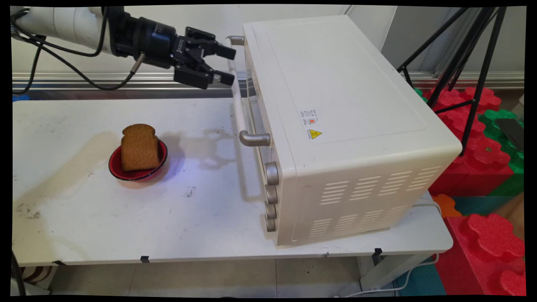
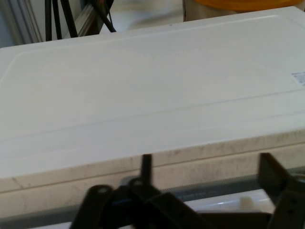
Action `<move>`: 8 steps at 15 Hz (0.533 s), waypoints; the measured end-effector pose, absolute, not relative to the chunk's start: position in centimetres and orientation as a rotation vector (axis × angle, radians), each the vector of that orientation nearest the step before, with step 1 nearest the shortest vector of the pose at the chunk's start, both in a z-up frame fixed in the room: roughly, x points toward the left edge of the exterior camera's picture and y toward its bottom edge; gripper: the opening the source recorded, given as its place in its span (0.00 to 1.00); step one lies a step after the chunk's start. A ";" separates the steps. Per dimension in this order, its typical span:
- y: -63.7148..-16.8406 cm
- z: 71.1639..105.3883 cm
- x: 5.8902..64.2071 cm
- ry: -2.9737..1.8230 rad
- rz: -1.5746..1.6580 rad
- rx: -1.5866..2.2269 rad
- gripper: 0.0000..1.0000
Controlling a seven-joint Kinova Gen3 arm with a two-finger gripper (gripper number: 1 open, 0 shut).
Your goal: Open the oven
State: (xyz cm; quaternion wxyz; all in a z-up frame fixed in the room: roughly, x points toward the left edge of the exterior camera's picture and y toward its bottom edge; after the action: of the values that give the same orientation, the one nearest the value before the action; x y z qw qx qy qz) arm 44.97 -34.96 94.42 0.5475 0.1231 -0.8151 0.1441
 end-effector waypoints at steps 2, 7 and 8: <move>-35.1 94.3 44.8 -1.933 0.342 0.289 0.00; -35.2 93.9 44.5 -1.940 0.343 0.287 0.00; -35.2 93.9 44.4 -1.940 0.341 0.287 0.00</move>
State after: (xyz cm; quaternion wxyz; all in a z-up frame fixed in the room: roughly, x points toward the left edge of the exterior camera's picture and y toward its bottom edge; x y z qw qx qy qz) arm 44.43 -35.20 93.86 0.5443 0.1208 -0.8176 0.1439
